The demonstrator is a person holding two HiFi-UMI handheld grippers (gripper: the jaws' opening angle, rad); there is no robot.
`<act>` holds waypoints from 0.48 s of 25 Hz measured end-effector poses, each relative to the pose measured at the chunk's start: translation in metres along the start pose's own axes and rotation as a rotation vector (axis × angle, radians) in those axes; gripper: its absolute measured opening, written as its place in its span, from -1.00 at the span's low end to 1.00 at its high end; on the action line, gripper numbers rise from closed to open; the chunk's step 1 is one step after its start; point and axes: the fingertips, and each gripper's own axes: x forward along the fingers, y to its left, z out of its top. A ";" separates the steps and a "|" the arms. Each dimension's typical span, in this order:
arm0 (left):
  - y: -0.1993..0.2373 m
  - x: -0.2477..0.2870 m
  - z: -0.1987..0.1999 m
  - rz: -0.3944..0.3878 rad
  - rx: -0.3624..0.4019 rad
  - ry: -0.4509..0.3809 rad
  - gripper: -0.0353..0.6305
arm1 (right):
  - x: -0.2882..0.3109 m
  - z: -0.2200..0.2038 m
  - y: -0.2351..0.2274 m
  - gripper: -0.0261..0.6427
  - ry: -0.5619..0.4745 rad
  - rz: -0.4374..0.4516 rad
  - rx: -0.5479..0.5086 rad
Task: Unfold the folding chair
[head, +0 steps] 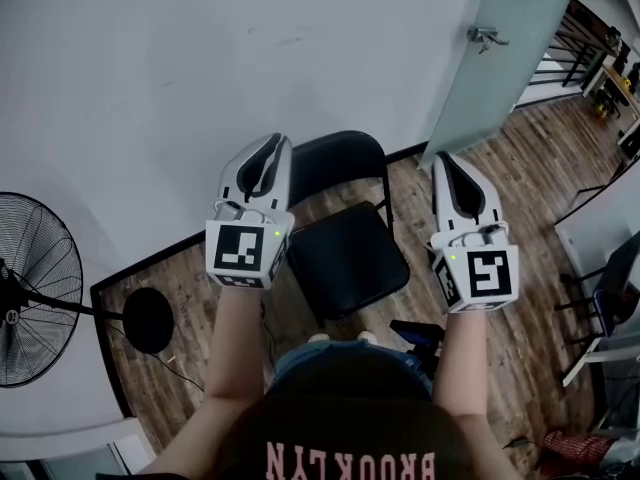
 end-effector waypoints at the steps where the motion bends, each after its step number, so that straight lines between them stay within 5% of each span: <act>1: 0.000 0.000 0.001 -0.002 -0.001 -0.003 -0.89 | 0.000 0.000 0.000 -0.92 0.004 -0.005 -0.002; 12: 0.003 0.003 0.003 0.020 0.003 -0.027 -0.89 | 0.001 -0.005 -0.008 -0.92 0.037 -0.037 0.003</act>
